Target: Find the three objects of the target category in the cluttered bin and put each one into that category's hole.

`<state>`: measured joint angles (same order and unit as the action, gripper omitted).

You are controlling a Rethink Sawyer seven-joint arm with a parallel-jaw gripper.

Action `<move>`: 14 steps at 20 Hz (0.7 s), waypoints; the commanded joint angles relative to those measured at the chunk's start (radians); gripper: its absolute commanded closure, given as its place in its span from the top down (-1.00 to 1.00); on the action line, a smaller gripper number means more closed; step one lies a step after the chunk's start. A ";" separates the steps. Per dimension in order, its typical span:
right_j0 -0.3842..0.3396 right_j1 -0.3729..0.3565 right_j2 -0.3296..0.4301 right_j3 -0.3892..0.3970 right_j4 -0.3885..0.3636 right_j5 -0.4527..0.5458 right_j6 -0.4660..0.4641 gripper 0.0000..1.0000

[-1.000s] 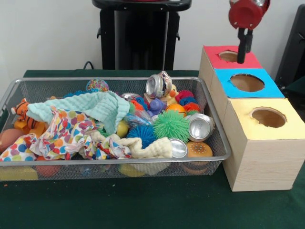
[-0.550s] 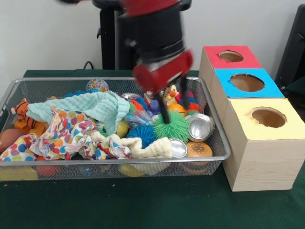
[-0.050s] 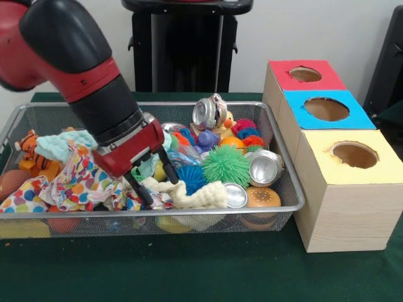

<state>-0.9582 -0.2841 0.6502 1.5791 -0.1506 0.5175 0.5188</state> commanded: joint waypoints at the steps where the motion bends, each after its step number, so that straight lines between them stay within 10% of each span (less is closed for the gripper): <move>1: 0.015 0.078 0.177 0.028 -0.147 0.039 -0.213 1.00; 14: -0.138 0.070 0.248 0.206 -0.320 -0.001 -0.104 1.00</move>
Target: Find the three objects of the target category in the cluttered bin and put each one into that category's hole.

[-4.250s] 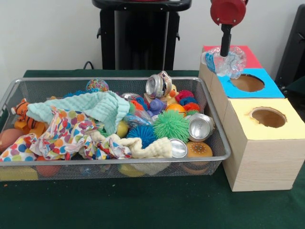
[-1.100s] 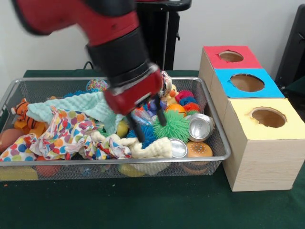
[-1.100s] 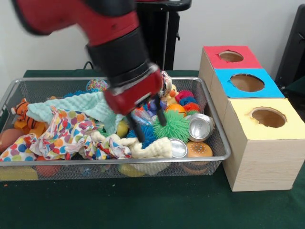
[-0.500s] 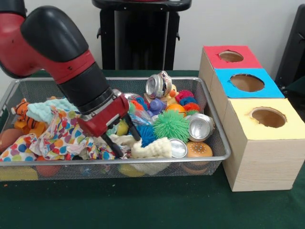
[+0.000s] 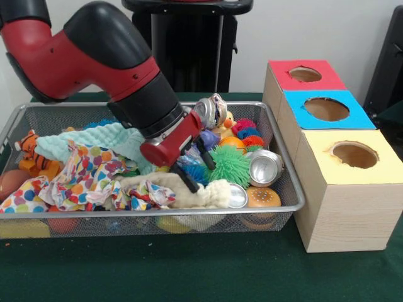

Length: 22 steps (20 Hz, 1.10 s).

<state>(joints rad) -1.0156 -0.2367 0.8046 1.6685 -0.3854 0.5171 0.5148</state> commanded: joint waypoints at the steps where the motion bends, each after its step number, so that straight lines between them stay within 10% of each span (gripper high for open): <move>1: -0.079 0.009 0.092 0.121 -0.093 0.001 -0.082 1.00; 22: -0.158 -0.048 0.201 0.092 -0.023 0.192 -0.083 1.00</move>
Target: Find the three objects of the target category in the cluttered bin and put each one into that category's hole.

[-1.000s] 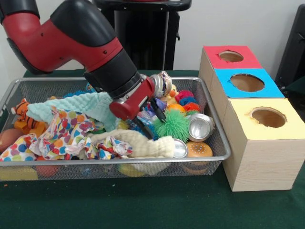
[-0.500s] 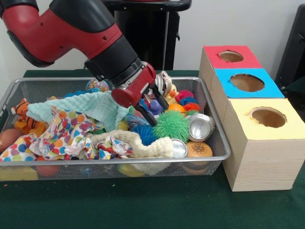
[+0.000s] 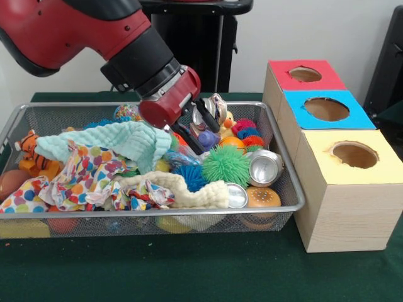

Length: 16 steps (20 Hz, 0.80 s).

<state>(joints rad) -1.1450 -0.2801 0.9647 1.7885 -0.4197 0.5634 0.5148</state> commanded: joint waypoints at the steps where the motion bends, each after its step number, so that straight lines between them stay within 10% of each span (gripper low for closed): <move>1: -0.030 -0.006 0.044 -0.029 0.011 0.153 -0.083 1.00; 16: -0.073 0.063 0.045 -0.047 -0.033 0.174 -0.130 1.00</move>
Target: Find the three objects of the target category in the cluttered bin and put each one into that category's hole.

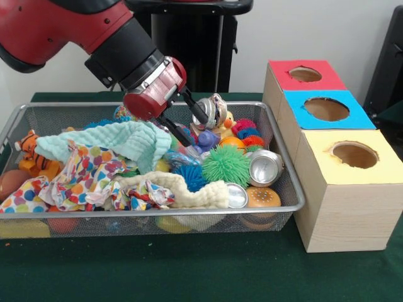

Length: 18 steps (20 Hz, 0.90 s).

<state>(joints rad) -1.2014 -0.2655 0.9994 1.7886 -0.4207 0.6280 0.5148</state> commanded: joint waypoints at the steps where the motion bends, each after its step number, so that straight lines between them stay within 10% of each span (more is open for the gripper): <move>1: -0.018 0.052 0.010 -0.047 -0.035 0.110 -0.135 1.00; 18: -0.084 0.177 -0.016 -0.051 -0.138 0.069 -0.231 1.00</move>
<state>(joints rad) -1.2712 -0.1640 0.9994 1.7877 -0.4631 0.6278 0.5148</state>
